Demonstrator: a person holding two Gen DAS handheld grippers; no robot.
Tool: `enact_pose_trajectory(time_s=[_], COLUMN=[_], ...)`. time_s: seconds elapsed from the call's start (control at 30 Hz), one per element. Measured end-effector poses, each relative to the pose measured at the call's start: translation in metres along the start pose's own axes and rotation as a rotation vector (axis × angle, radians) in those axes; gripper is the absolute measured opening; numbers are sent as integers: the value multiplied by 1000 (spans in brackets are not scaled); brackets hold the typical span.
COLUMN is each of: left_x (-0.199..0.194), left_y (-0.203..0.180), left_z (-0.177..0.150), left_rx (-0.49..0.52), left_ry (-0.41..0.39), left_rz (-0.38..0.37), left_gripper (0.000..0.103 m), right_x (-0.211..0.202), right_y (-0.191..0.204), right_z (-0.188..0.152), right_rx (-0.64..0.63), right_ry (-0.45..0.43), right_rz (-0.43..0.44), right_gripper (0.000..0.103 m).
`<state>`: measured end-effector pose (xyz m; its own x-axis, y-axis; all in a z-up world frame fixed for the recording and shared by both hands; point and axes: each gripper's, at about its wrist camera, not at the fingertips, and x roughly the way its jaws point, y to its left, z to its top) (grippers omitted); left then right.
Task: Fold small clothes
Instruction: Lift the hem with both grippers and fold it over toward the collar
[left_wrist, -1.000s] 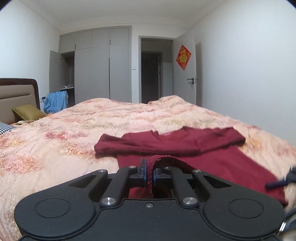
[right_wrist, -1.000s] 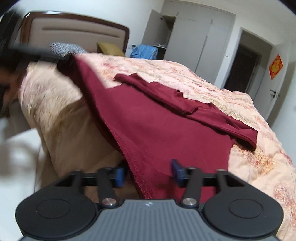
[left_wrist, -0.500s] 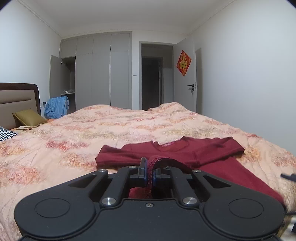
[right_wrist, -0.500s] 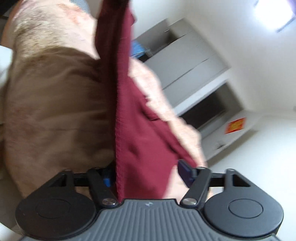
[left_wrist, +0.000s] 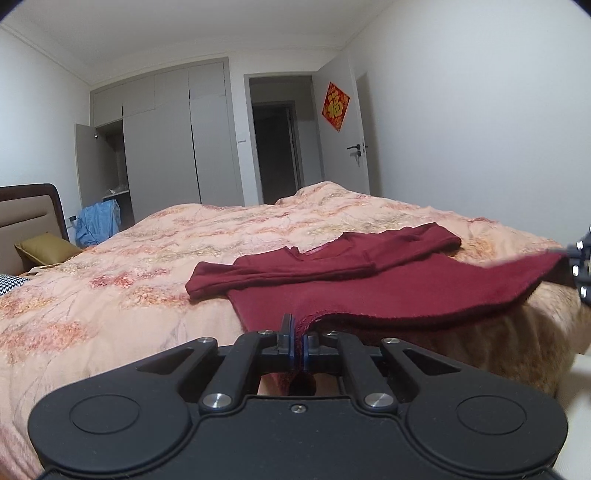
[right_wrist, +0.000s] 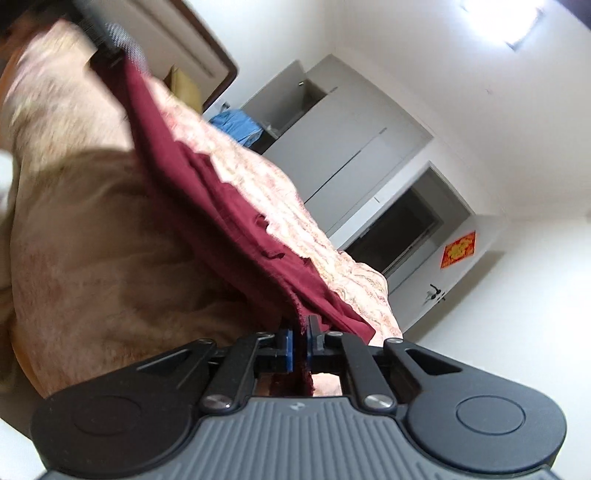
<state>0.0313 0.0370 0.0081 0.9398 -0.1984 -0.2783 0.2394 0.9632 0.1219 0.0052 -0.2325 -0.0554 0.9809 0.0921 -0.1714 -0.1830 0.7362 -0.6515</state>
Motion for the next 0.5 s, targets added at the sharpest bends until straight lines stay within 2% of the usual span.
enact_pose_trajectory(time_s=[0.23,0.33,0.5], left_x=[-51,-77,-123], left_y=[-7,-11,-15], left_z=[5,14,26], left_rx=[-3,7,-18], left_ry=[-123,-136,-125], left_rz=[10,-3,-31], left_gripper=[2,2,3], right_x=[-43,-72,-116], right_y=[-20,-37,-67], right_z=[4,13,27], right_rx=[26,47,103], right_ry=[-21,-37,-34], right_rz=[13,31,107], right_gripper=[6,6,6])
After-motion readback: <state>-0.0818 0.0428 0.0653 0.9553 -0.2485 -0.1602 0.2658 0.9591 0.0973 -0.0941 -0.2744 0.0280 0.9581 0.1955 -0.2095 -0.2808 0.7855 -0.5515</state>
